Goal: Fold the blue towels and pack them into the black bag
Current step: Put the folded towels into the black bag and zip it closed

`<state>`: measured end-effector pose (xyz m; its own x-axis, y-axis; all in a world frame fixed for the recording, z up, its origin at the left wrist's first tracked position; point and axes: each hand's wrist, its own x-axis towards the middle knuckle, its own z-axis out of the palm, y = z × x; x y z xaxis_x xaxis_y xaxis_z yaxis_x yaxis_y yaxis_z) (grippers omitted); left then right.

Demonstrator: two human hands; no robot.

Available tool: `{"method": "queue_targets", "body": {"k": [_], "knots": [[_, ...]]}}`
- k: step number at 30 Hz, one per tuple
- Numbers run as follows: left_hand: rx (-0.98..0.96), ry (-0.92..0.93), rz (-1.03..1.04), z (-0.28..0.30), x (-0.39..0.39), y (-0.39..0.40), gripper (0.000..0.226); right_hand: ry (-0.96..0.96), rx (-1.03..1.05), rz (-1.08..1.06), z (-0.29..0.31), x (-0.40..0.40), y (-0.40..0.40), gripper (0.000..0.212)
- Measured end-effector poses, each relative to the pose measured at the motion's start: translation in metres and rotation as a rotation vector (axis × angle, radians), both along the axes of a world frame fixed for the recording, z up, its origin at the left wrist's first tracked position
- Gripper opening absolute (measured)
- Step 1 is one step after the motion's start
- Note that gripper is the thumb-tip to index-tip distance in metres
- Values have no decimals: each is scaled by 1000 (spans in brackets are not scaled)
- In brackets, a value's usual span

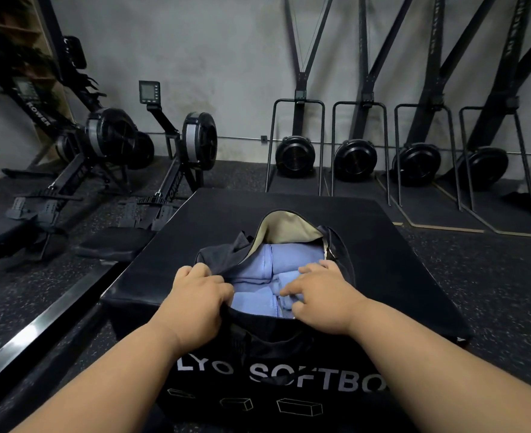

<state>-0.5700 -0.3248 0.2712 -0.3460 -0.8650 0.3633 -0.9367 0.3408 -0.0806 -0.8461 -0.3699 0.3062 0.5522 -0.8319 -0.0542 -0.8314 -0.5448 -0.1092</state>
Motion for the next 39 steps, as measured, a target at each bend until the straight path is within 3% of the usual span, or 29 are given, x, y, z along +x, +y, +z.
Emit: {"method": "queue_targets", "body": {"k": [5,10,13,19,22,26,28,32,35,39], "knots": [[-149,115,11,-4,0,7,23,-53,64,44,-5,26,-17,43],[-203,172,16,-13,-1,9,23,119,71,52,-17,48,-34,52],[-215,187,28,-14,-3,8,25,227,54,41,-22,57,-42,36],[-212,220,50,-10,1,4,25,246,91,-6,-19,59,-53,43],[-179,293,91,-4,4,0,26,188,132,-38,-14,55,-60,43],[-34,588,233,-3,3,-2,31,-61,139,-103,-11,44,-65,38],[-11,654,272,-6,4,-1,29,-122,79,-94,-12,35,-66,31],[-1,726,302,-4,12,-8,25,-151,-71,-123,-5,15,-68,36],[57,640,294,5,20,-20,15,-172,-145,-183,8,-2,-77,24],[252,196,287,21,38,-44,44,-103,-248,-144,21,-26,-91,32]]}}
